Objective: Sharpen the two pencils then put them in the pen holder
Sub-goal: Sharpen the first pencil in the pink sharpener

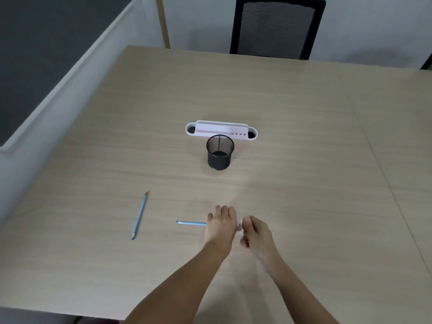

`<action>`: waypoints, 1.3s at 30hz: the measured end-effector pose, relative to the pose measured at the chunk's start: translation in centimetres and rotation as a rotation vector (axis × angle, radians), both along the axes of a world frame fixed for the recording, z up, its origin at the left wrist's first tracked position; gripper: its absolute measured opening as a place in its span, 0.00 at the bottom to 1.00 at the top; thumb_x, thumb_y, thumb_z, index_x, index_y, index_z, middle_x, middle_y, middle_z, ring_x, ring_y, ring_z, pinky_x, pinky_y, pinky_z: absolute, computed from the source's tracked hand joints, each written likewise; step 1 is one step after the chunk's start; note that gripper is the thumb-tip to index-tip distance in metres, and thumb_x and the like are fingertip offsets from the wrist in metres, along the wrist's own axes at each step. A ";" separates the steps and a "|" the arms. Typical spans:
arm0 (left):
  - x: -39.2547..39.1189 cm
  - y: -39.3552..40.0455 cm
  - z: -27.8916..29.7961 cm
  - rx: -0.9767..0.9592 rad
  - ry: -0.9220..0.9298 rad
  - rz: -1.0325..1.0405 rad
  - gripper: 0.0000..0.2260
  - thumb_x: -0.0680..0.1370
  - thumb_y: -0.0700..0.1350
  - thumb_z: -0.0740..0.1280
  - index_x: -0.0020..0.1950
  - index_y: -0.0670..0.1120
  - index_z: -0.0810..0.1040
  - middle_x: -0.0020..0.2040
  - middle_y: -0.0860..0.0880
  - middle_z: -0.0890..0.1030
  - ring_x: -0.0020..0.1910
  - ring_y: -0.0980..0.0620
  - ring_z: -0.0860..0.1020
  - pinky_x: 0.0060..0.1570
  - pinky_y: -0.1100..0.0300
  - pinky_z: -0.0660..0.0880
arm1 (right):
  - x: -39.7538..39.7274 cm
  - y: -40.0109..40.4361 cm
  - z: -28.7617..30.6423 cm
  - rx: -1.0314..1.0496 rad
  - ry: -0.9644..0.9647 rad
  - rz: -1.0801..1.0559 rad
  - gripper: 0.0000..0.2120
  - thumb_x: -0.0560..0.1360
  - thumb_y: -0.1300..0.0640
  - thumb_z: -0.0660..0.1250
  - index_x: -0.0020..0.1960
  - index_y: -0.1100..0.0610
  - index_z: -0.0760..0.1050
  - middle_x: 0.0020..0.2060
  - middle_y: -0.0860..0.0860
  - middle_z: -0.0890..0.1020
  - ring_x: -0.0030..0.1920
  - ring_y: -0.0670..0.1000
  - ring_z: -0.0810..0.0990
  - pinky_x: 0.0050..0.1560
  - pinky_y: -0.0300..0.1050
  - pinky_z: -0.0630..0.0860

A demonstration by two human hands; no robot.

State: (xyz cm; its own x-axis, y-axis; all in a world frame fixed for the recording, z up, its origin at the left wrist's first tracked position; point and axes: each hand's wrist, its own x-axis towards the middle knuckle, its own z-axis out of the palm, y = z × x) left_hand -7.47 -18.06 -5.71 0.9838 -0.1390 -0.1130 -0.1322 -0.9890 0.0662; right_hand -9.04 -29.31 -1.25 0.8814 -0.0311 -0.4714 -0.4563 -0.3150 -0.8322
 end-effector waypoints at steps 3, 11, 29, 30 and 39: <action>0.3 0.0 0.1 0.026 0.004 0.023 0.29 0.48 0.46 0.79 0.39 0.45 0.65 0.30 0.50 0.75 0.32 0.50 0.73 0.25 0.60 0.66 | 3.8 0.3 -2.5 -0.169 -0.003 -0.004 0.19 0.77 0.54 0.60 0.27 0.52 0.68 0.22 0.49 0.74 0.26 0.53 0.73 0.32 0.47 0.71; -0.1 -0.4 0.7 0.062 -0.024 0.059 0.18 0.48 0.38 0.75 0.33 0.46 0.72 0.28 0.50 0.73 0.30 0.50 0.74 0.24 0.62 0.67 | -2.5 1.4 -4.9 -0.237 0.042 -0.019 0.18 0.79 0.57 0.55 0.31 0.57 0.66 0.20 0.52 0.69 0.16 0.50 0.72 0.26 0.48 0.71; -0.2 -0.1 1.2 0.044 -0.020 0.049 0.24 0.42 0.39 0.74 0.34 0.46 0.71 0.28 0.50 0.73 0.30 0.50 0.73 0.23 0.62 0.65 | -2.9 0.6 -5.4 -0.240 0.023 -0.010 0.14 0.75 0.51 0.56 0.34 0.57 0.69 0.21 0.50 0.69 0.22 0.52 0.70 0.28 0.51 0.72; -0.2 -0.1 1.2 0.038 -0.019 0.044 0.23 0.43 0.40 0.75 0.34 0.46 0.72 0.28 0.50 0.73 0.30 0.50 0.73 0.23 0.62 0.66 | -3.7 0.3 -4.8 -0.217 0.010 0.004 0.16 0.77 0.50 0.55 0.33 0.57 0.67 0.22 0.50 0.68 0.23 0.51 0.69 0.29 0.51 0.71; -0.2 0.0 1.4 0.026 -0.006 0.033 0.21 0.48 0.47 0.78 0.35 0.47 0.73 0.29 0.50 0.75 0.31 0.50 0.75 0.24 0.61 0.68 | 3.5 0.5 -2.4 -0.161 -0.062 -0.033 0.17 0.78 0.54 0.60 0.30 0.54 0.70 0.24 0.52 0.76 0.25 0.51 0.74 0.29 0.38 0.70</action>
